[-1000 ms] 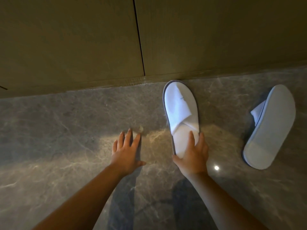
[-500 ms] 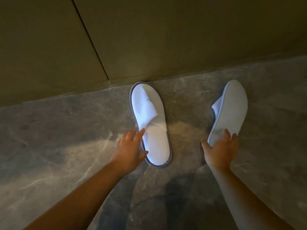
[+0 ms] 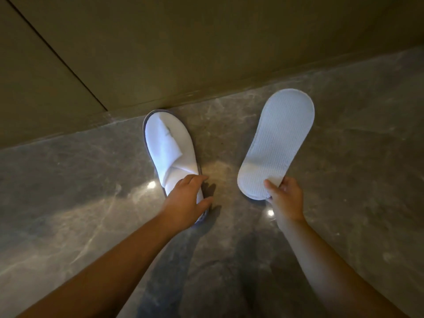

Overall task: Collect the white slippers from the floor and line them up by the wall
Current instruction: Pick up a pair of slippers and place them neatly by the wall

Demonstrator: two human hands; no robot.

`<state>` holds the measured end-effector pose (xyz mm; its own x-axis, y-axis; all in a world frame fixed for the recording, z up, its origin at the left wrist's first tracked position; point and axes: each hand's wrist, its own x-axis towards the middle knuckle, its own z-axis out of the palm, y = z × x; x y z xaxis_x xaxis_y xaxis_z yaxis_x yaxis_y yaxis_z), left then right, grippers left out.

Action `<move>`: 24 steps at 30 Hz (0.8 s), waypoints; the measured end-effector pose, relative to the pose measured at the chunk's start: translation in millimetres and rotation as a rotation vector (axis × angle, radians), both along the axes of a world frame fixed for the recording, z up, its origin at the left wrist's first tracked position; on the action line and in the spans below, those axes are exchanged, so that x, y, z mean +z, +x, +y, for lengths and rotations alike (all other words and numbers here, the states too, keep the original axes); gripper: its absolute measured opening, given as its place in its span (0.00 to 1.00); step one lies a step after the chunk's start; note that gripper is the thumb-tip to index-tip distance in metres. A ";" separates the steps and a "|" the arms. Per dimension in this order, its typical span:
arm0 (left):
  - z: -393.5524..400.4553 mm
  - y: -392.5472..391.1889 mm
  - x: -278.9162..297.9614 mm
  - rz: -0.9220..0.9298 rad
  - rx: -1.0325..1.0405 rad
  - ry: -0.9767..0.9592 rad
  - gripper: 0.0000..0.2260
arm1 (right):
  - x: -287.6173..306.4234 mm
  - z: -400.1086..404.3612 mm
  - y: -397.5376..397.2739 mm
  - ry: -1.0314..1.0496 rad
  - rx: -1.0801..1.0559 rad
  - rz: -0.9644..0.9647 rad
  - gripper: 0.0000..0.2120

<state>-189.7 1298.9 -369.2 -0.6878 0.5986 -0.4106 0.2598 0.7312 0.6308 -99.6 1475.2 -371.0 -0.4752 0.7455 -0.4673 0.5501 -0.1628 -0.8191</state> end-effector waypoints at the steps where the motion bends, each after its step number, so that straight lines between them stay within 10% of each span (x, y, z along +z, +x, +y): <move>1: 4.8 0.0 2.4 -0.015 0.046 0.035 0.23 | 7.8 -3.0 0.4 -0.044 0.023 0.047 0.04; 7: 23.9 -4.2 29.3 -0.326 0.263 0.450 0.13 | 41.0 -31.3 -5.3 -0.285 0.212 0.257 0.11; 17: -41.5 -12.7 38.1 0.211 0.132 0.215 0.18 | 56.9 -64.7 -63.5 -0.371 0.146 0.222 0.37; 24: -66.9 -8.4 43.3 0.271 -0.031 0.247 0.17 | 54.5 -86.4 -78.9 -0.401 0.022 0.239 0.23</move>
